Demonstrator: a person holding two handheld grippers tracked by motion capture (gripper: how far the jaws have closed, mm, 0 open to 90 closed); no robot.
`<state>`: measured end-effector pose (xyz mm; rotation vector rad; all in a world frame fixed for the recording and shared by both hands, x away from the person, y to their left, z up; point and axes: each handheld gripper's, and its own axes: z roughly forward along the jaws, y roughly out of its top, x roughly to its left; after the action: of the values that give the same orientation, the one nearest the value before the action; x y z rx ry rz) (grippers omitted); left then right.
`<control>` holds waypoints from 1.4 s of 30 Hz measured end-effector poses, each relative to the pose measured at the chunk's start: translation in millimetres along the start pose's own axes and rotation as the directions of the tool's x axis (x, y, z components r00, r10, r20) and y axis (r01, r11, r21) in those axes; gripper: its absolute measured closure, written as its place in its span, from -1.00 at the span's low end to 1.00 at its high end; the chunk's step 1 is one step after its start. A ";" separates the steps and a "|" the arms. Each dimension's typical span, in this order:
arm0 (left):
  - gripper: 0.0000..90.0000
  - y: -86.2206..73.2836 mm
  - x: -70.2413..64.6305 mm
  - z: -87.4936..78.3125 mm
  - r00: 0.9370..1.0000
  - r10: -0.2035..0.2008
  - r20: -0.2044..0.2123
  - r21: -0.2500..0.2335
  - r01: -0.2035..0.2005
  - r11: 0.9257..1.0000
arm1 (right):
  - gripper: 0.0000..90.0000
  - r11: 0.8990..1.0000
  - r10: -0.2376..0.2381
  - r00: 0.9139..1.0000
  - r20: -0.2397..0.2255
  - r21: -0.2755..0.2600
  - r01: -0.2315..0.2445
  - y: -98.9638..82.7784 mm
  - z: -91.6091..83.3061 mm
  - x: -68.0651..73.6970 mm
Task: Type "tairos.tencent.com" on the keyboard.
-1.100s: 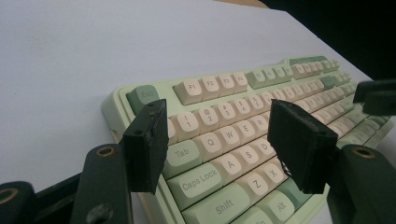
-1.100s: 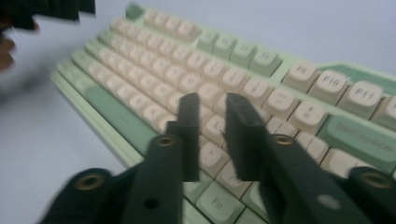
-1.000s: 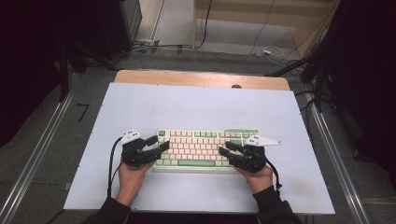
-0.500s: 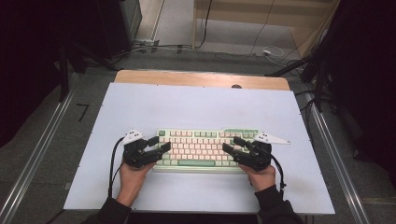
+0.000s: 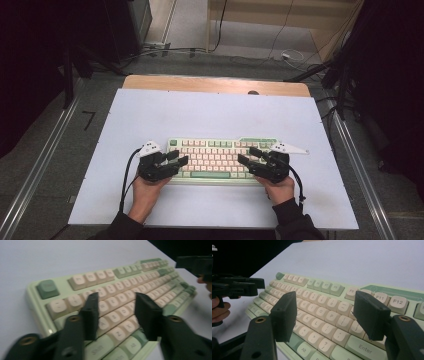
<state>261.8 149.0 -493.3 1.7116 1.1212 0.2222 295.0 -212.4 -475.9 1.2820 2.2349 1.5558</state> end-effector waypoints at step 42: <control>-0.21 9.3 10.6 -10.9 0.991 -0.011 -0.136 -0.112 -0.005 0.994 | -0.23 1.000 -0.010 1.000 0.005 -0.004 0.010 1.2 2.2 0.3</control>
<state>266.3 163.8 -484.4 1.6145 1.1882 0.3977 296.6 -210.6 -475.8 1.2710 2.2308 1.5509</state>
